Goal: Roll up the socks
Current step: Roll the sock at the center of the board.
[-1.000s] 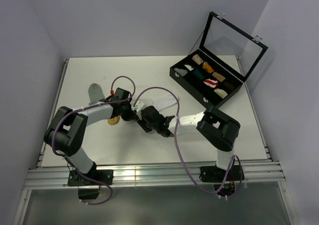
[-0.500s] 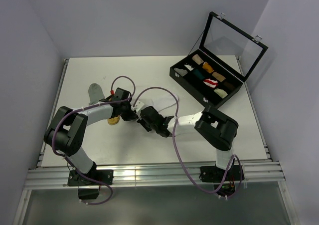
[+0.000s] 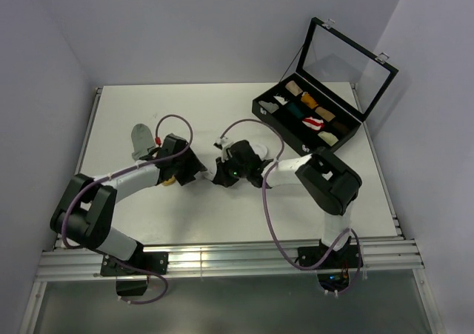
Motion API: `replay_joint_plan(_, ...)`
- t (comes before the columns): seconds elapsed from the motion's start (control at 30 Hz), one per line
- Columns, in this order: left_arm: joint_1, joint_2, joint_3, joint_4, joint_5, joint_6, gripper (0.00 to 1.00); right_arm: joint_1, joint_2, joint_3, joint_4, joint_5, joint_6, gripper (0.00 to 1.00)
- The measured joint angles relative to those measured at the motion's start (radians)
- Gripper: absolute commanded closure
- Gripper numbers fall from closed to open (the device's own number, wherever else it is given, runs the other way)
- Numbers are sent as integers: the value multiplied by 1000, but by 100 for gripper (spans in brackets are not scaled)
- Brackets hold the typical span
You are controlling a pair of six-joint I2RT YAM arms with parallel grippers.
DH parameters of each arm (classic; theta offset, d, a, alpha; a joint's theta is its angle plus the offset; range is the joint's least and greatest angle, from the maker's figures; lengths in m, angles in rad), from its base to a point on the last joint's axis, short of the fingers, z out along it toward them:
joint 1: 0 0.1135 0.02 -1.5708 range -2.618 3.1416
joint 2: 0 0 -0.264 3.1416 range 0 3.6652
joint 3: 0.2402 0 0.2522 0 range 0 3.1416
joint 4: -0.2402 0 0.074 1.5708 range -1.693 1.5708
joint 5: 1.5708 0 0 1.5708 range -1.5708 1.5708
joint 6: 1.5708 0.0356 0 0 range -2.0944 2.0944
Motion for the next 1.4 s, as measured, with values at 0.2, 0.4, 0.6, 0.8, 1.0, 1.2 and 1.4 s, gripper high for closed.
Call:
replay_joint_plan(0.2, 0, -100, -73, 69, -14, -64, 34, -135, 40, -31, 101, -265, 204, 100)
replay_joint_plan(0.4, 0, -105, -129, 119, -8, -117, 36, -196, 145, -74, 312, -452, 441, 100)
replay_joint_plan(0.6, -2, -46, -129, 174, 4, -142, 38, -211, 173, -96, 387, -502, 546, 100)
replay_joint_plan(0.8, -4, -4, -127, 221, 15, -161, 47, -216, 183, -100, 406, -517, 579, 100)
replay_joint_plan(1.0, -6, 41, -109, 238, 20, -162, 68, -216, 183, -100, 406, -516, 582, 100)
replay_joint_plan(1.2, -22, 58, -92, 223, 17, -147, 94, -216, 179, -98, 383, -516, 561, 96)
replay_joint_plan(1.4, -31, 58, -77, 200, 13, -122, 100, -215, 128, -92, 296, -495, 502, 59)
